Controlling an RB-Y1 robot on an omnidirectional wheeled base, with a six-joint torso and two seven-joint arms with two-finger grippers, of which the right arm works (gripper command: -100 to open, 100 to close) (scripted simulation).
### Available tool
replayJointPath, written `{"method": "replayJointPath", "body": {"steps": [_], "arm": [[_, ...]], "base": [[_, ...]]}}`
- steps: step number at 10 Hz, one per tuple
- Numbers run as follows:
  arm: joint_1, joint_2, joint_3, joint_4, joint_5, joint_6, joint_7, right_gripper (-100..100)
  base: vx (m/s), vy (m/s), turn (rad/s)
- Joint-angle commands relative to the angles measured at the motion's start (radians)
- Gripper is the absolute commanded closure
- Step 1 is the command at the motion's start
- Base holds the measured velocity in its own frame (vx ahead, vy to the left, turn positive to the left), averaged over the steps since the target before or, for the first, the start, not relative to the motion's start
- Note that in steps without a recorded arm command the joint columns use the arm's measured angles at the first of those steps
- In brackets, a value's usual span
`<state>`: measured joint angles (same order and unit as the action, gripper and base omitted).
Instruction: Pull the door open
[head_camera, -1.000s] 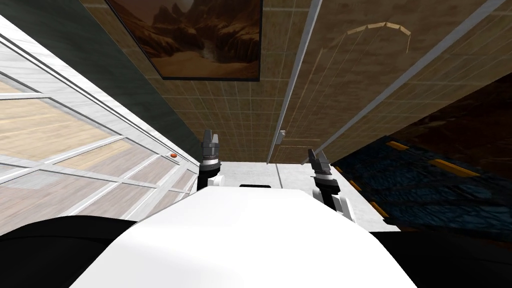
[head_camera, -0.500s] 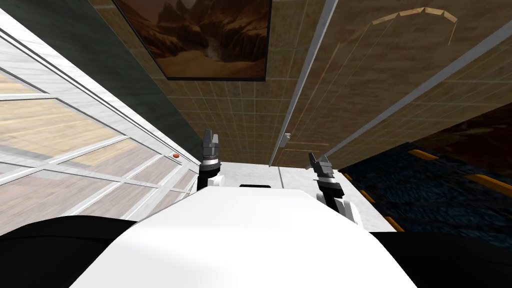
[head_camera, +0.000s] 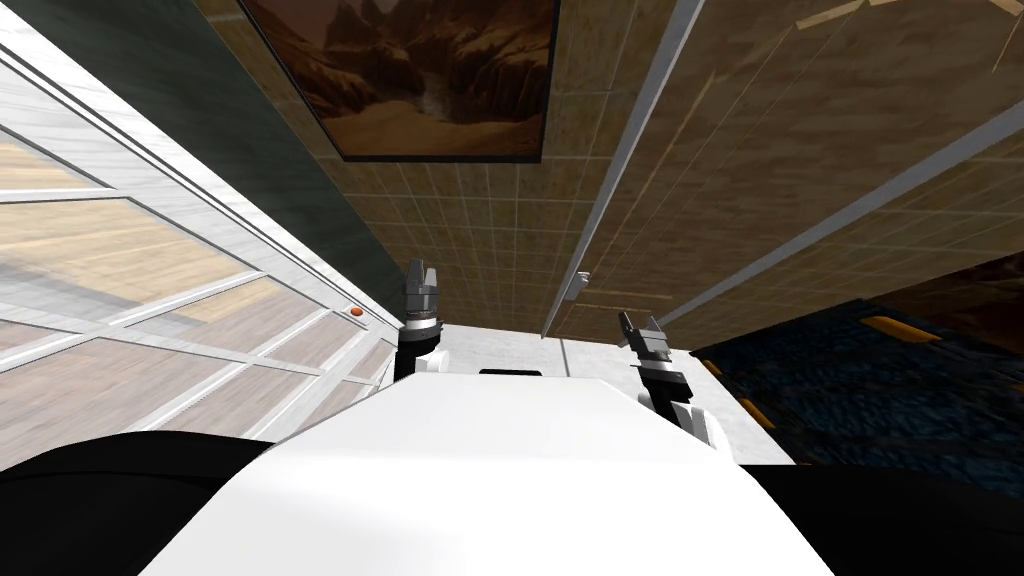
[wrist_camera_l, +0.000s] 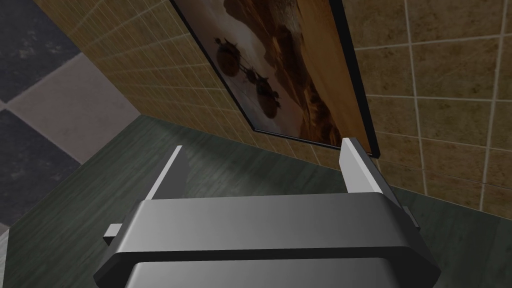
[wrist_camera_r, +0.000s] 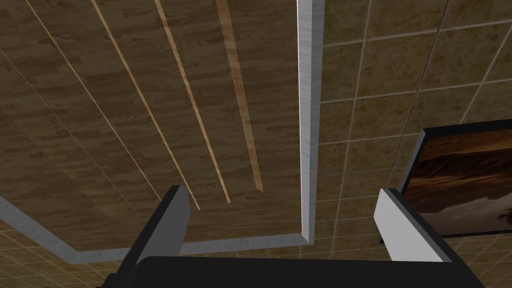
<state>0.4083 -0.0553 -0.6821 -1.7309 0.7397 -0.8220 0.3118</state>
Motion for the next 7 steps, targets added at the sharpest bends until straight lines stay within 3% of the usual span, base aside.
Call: {"method": "replayJointPath", "body": {"steps": [1,7], "arm": [[-0.005,0.006,-0.029,0.03,0.032,-0.016,0.011,-100],[-0.027,0.029,-0.126,0.126,0.144,-0.057,0.039,-100]], "base": [[0.106,-0.01,0.121],[0.099,-0.008,0.093]]}}
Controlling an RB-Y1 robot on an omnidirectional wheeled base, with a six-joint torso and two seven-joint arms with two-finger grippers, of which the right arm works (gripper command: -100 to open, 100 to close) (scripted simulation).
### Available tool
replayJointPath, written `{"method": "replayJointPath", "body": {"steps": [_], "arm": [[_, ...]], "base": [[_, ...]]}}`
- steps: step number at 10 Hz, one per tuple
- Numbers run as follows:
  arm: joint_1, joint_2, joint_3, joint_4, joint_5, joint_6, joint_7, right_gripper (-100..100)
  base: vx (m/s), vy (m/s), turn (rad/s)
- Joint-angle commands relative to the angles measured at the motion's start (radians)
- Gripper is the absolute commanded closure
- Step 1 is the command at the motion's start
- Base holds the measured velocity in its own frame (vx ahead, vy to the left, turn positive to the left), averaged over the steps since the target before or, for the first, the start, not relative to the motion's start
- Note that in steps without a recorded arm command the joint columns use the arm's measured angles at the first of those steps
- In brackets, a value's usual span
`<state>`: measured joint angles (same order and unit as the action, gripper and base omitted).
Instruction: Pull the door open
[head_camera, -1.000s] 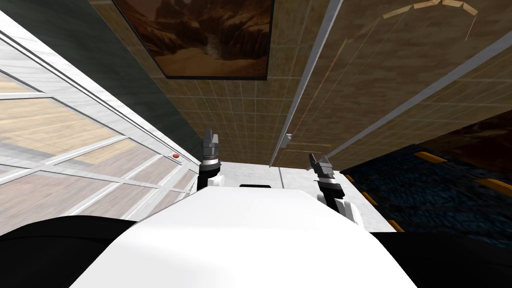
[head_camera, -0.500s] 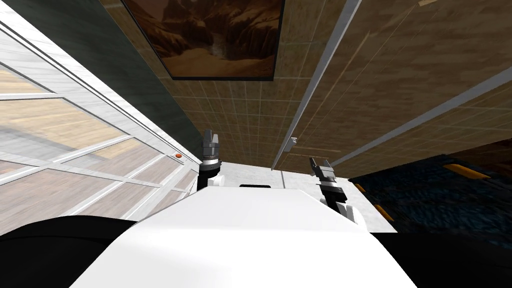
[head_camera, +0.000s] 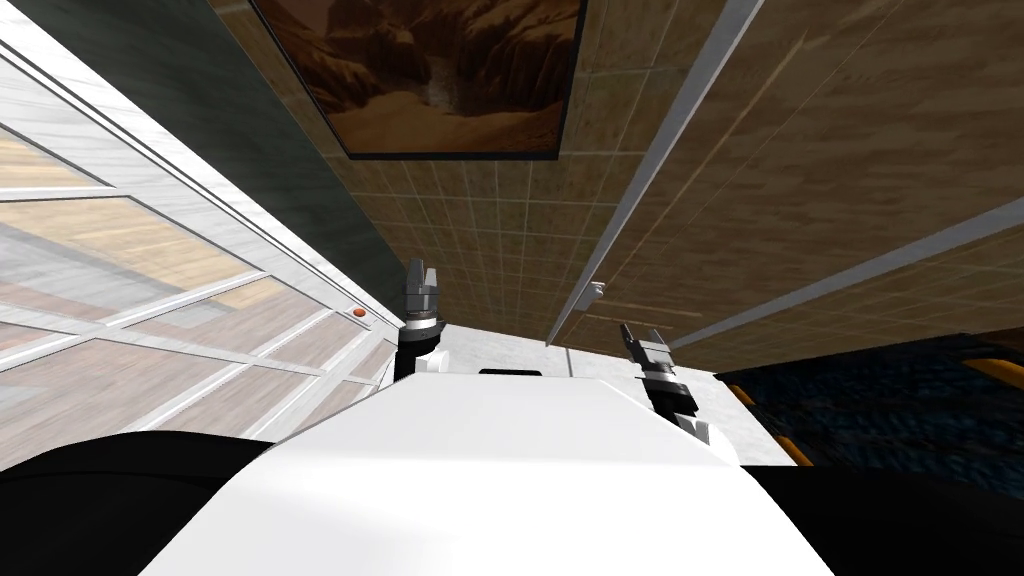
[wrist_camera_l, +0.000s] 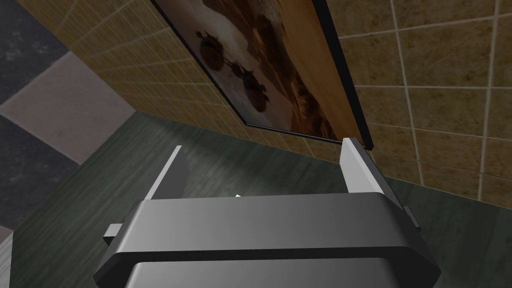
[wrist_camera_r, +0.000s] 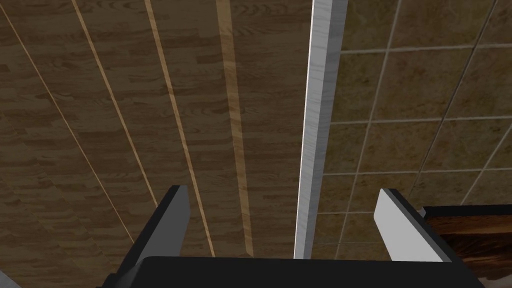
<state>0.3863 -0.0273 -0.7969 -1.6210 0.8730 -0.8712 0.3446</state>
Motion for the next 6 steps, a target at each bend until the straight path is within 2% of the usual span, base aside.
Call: {"method": "replayJointPath", "body": {"steps": [1,2,6], "arm": [[-0.008,0.006,-0.026,0.031,0.027,-0.014,0.011,-100],[-0.014,0.015,-0.053,0.057,0.058,-0.026,0.019,-100],[-0.029,0.043,-0.122,0.126,0.136,-0.055,0.038,-100]], "base": [[0.105,-0.01,0.113],[0.139,-0.006,0.094],[0.119,-0.02,0.109]]}}
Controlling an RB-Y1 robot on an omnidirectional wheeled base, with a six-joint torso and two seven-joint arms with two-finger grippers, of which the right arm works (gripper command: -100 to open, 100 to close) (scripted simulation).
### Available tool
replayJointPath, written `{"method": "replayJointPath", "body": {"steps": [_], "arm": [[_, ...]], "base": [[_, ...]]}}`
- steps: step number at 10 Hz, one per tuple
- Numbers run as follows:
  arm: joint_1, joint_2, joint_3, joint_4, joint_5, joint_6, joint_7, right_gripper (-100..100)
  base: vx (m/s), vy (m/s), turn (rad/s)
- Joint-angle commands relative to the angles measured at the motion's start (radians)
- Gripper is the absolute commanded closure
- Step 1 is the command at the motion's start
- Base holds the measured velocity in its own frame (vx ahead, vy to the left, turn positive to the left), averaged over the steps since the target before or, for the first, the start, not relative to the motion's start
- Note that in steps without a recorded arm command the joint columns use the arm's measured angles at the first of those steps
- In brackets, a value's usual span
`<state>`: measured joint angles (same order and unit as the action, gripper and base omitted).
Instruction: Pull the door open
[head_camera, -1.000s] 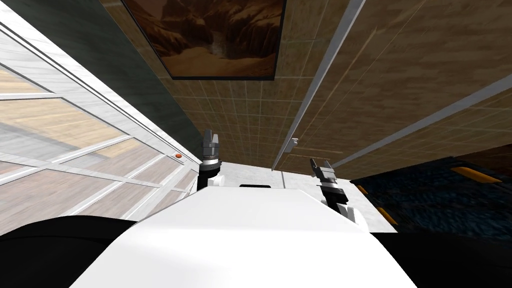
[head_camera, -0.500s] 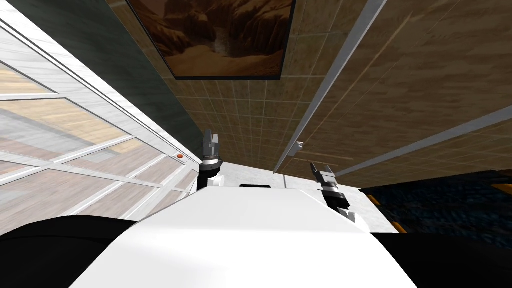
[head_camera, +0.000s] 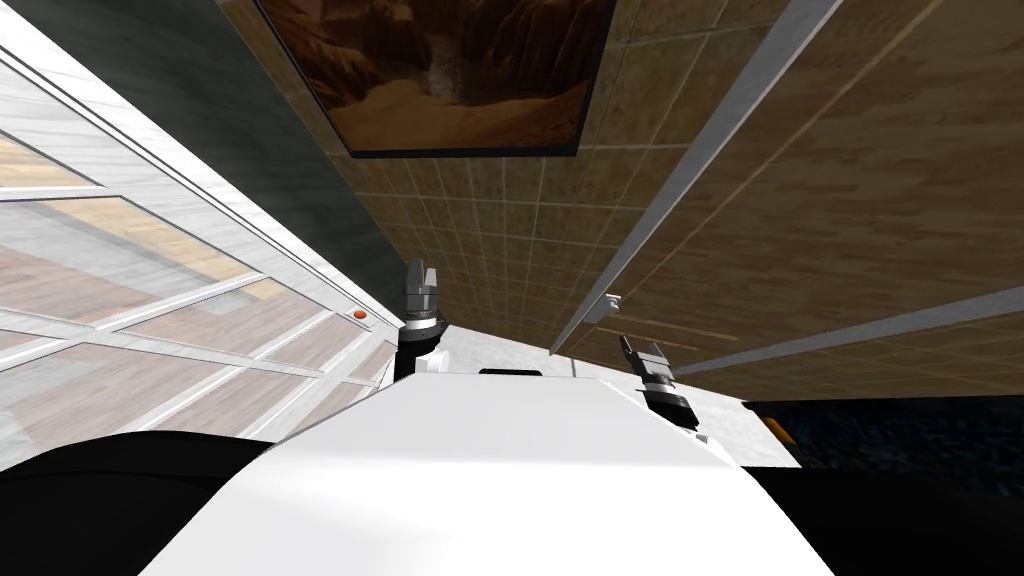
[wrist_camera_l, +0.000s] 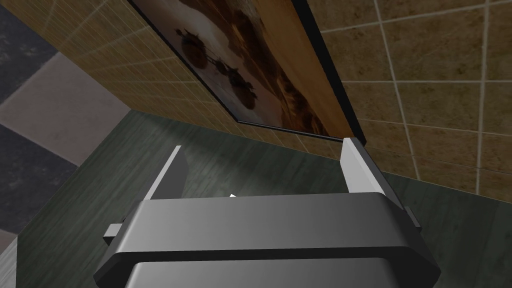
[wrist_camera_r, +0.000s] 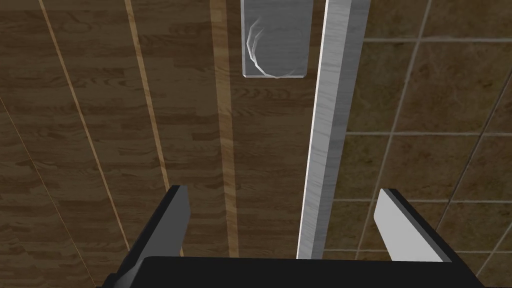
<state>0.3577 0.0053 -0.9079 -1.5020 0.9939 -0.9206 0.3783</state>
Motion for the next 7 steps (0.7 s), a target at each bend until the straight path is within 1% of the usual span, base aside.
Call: {"method": "replayJointPath", "body": {"steps": [1,3,4,5,6,7], "arm": [[-0.003,0.019,-0.026,0.021,0.032,-0.012,0.009,-100],[-0.009,0.034,-0.053,0.048,0.063,-0.024,0.017,-100],[-0.01,0.037,-0.058,0.053,0.069,-0.026,0.018,-100],[-0.004,0.04,-0.051,0.037,0.066,-0.021,0.012,-100],[-0.009,0.006,-0.05,0.043,0.065,-0.014,0.015,-100],[-0.013,-0.012,-0.048,0.047,0.064,-0.008,0.017,-100]], "base": [[0.098,-0.03,0.092],[0.105,-0.02,0.082],[0.097,-0.017,0.036],[0.04,-0.008,0.005],[0.081,-0.021,0.025],[0.149,-0.044,0.037]]}}
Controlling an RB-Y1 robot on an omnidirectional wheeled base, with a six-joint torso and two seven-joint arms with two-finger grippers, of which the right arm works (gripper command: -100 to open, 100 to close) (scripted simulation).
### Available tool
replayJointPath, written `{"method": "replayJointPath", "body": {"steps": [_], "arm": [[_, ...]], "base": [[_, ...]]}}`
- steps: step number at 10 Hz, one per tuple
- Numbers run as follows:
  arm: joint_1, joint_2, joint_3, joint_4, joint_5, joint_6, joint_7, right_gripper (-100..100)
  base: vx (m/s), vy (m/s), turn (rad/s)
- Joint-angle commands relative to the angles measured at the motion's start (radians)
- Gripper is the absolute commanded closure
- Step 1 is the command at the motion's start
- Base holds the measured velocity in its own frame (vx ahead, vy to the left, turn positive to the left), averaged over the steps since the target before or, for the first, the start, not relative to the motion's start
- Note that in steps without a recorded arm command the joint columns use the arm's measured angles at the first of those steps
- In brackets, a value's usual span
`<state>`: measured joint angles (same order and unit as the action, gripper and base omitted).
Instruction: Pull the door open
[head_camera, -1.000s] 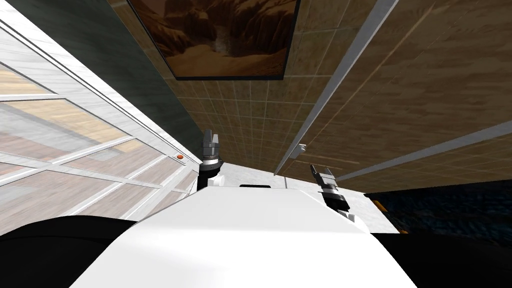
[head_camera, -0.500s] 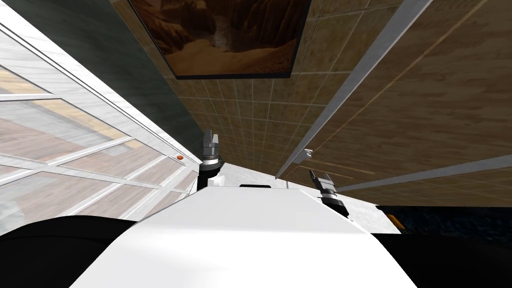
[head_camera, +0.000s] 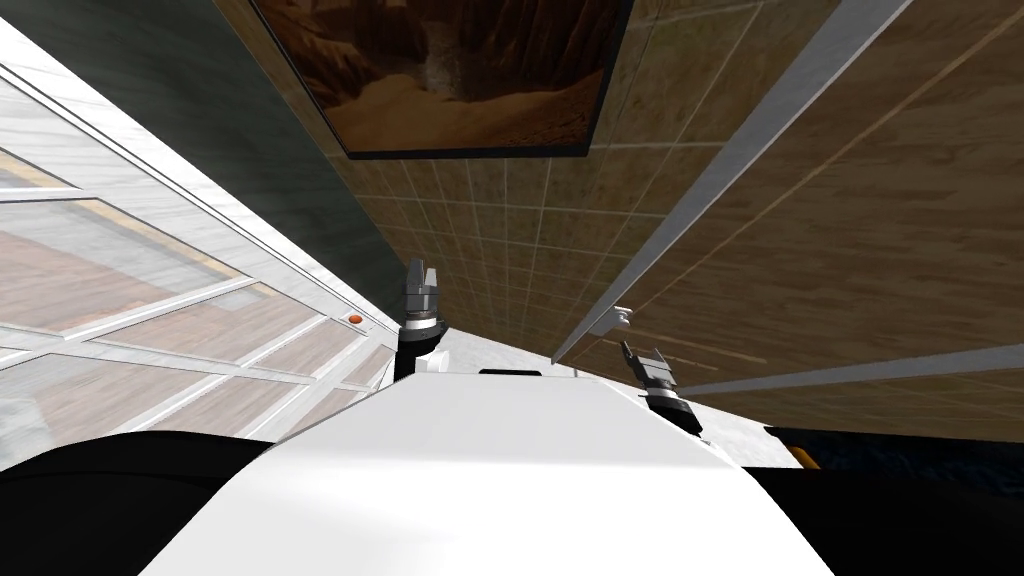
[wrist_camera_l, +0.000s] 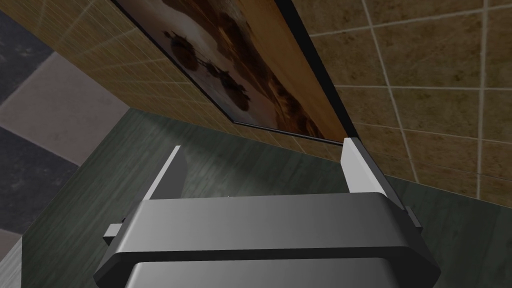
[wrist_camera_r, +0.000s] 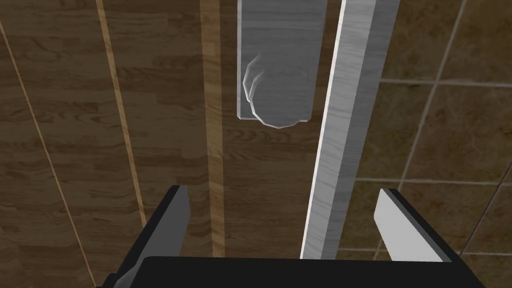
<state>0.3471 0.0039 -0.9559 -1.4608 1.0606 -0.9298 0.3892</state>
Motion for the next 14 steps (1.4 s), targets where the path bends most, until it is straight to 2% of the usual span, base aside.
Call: {"method": "replayJointPath", "body": {"steps": [1,3,4,6,7,8,13,14], "arm": [[-0.007,-0.024,0.002,0.009,-0.003,0.009,0.008,-100],[-0.016,-0.029,0.007,0.018,-0.005,0.025,0.013,-100],[-0.02,-0.021,0.009,0.022,-0.006,0.033,0.015,-100],[-0.028,0.017,0.013,0.029,-0.008,0.046,0.019,-100],[-0.024,0.008,0.011,0.025,-0.008,0.041,0.018,-100],[-0.024,0.008,0.011,0.025,-0.008,0.041,0.018,100],[-0.024,0.008,0.011,0.025,-0.008,0.041,0.018,100],[-0.026,0.006,0.02,0.028,-0.041,0.061,0.019,100]], "base": [[0.174,-0.061,0.035],[0.201,-0.062,0.046],[0.185,-0.058,0.036],[0.189,-0.068,0.034],[0.066,-0.02,-0.002],[-0.013,0.008,0.0],[-0.012,0.005,0.003],[-0.014,0.001,0.002]]}}
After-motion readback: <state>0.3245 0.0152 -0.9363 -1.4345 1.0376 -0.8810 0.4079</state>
